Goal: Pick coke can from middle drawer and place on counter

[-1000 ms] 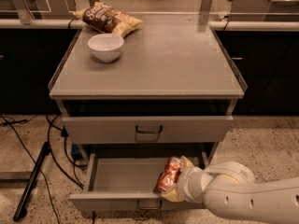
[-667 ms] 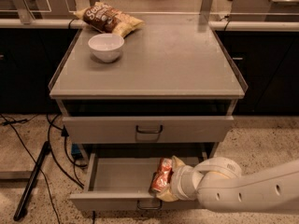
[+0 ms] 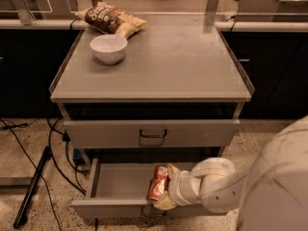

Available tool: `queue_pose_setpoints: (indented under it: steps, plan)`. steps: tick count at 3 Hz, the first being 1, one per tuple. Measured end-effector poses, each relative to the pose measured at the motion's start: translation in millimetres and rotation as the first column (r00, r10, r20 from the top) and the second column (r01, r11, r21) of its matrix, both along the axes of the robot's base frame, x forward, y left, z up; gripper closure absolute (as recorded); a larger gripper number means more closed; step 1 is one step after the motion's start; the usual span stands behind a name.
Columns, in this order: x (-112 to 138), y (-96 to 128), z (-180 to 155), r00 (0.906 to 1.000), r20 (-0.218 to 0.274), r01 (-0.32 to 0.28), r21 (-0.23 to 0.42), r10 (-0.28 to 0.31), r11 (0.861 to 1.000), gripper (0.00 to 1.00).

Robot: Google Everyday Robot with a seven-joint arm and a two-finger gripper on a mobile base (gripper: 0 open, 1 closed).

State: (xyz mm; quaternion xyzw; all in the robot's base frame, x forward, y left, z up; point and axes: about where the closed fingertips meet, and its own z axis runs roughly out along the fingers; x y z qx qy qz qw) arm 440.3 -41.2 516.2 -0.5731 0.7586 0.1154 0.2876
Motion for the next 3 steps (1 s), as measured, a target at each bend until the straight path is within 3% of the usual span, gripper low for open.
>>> queue_pose_setpoints:
  steps: [3]
  plan:
    - [-23.9,9.0,12.3,0.994,-0.07,-0.082,0.016,0.083,0.996,1.0]
